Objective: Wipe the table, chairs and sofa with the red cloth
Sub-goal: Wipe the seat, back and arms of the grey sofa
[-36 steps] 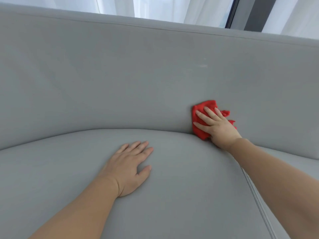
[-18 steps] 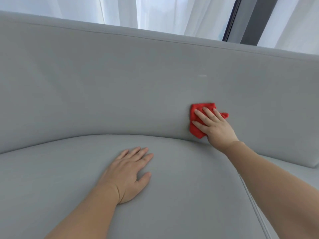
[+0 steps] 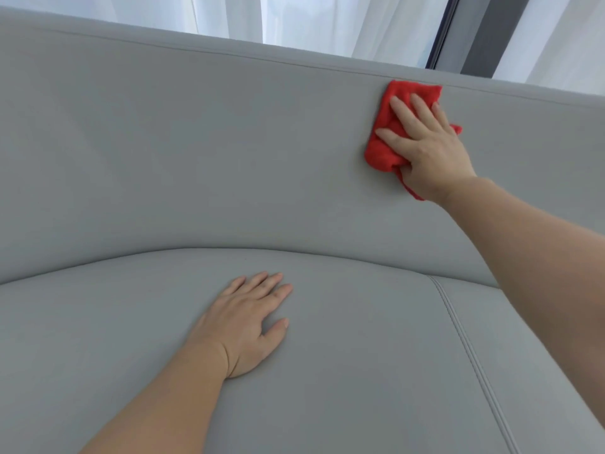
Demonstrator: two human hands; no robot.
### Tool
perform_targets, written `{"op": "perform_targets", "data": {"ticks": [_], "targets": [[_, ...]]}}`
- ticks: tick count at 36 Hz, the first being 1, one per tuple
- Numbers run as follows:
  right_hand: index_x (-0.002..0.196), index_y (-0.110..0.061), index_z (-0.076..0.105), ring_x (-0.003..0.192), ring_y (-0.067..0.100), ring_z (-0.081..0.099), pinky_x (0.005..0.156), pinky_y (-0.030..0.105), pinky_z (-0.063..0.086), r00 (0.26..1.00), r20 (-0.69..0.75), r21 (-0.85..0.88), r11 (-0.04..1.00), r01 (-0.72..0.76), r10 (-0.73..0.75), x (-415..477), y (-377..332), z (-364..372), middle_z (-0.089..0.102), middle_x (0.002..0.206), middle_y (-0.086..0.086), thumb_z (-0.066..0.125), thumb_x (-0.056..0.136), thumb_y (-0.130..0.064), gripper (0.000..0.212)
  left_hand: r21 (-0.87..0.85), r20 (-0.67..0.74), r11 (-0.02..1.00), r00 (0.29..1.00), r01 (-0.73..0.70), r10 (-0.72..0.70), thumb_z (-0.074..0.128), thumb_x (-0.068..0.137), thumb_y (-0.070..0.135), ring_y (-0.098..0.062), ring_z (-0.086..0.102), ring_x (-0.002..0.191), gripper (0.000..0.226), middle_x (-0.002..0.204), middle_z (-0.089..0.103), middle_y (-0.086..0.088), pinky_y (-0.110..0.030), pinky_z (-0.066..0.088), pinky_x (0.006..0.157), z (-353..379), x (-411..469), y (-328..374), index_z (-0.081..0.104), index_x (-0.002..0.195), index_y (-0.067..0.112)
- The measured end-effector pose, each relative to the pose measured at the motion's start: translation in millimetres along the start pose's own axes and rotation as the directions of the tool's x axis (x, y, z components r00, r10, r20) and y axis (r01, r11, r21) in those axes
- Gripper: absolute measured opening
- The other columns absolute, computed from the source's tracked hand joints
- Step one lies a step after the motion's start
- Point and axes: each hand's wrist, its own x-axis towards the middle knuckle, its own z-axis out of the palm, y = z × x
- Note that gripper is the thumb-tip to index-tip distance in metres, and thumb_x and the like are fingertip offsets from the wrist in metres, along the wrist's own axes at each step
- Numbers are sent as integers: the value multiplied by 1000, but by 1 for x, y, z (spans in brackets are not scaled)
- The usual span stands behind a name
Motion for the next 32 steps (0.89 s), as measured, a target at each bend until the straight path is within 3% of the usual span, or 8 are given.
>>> {"op": "perform_targets", "data": {"ticks": [8,11,17,21,26,32], "targets": [[147,-18,37,144,44,11,117,56,5,967,-78,102,967,-232,241,28,-25,-5,15,160,13,48,87,-12,61,-6,-2,1000,1000,-1,1,-5,71,61,-6,-1,145,84,159,2,14,-27,-6,115,1,0,-1,8,151,36],[147,-15,38,143,48,14,115,60,7,965,-116,116,968,-221,234,24,-34,5,20,158,15,49,85,-11,63,-3,0,1000,1000,-2,2,-6,71,61,-6,-2,145,84,159,2,14,-27,-6,116,0,0,-1,8,151,36],[143,-11,43,138,51,25,109,64,14,993,-84,63,995,-77,82,7,-59,34,30,153,19,67,75,-7,72,-2,9,1000,1000,-1,1,-6,70,61,-6,-2,145,86,159,2,14,-28,-5,117,0,0,0,8,151,36],[140,-13,48,135,47,32,108,61,14,996,19,31,996,82,-82,-19,-82,63,37,150,17,71,68,-5,76,-14,5,1000,1000,2,-2,-6,70,61,-6,-1,145,86,159,3,13,-27,-6,116,-1,0,0,10,151,36],[130,-19,61,130,41,45,104,60,20,922,254,33,955,294,-293,-52,-111,93,48,144,10,78,60,-4,73,-4,8,1000,1000,-1,1,-6,69,61,-6,-2,145,88,159,3,13,-28,-6,116,-1,0,0,9,151,36],[125,-22,65,129,36,48,104,57,22,894,287,4,934,357,-343,-54,-107,93,51,142,5,82,62,-7,67,-27,-5,1000,1000,-8,8,-3,70,62,-7,-1,145,86,159,5,12,-28,-6,116,1,0,-1,11,151,35]]}}
